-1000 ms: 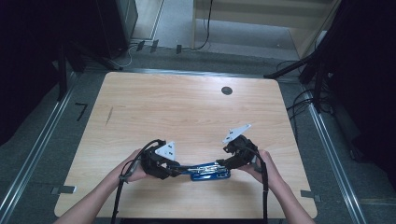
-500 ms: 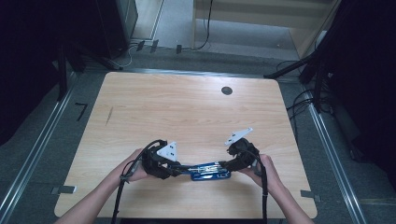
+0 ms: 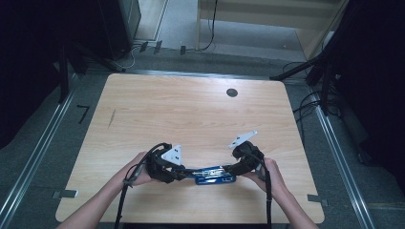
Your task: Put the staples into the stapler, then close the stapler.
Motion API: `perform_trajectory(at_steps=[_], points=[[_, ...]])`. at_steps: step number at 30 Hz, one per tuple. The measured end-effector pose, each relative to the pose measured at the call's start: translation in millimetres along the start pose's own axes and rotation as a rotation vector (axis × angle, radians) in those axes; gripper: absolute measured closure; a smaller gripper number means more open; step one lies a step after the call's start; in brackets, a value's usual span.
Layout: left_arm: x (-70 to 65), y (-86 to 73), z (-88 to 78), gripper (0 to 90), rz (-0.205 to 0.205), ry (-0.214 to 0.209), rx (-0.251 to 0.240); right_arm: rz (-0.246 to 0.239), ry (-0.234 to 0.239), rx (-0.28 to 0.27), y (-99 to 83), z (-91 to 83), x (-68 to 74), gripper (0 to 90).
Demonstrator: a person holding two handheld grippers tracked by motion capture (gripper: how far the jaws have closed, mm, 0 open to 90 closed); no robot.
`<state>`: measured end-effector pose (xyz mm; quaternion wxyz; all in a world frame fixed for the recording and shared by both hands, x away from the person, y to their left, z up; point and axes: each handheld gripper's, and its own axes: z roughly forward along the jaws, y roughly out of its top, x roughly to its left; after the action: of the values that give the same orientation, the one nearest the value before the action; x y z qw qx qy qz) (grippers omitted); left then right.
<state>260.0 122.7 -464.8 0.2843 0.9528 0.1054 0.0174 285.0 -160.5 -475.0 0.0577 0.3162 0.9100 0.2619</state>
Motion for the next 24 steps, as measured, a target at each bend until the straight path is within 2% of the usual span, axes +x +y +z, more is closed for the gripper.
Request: perform_trajectory(at_steps=[11, 24], points=[[0.5, 4.5, -3.1, 66.2, 0.003, 0.000, -0.026, -0.002, -0.001, -0.025, 1.1, -5.1, 4.1, 32.4], [-0.2, 8.2, -5.1, 66.2, 0.006, 0.003, -0.045, -0.044, 0.019, -0.043, 9.9, -5.3, 16.7, 36.4]])
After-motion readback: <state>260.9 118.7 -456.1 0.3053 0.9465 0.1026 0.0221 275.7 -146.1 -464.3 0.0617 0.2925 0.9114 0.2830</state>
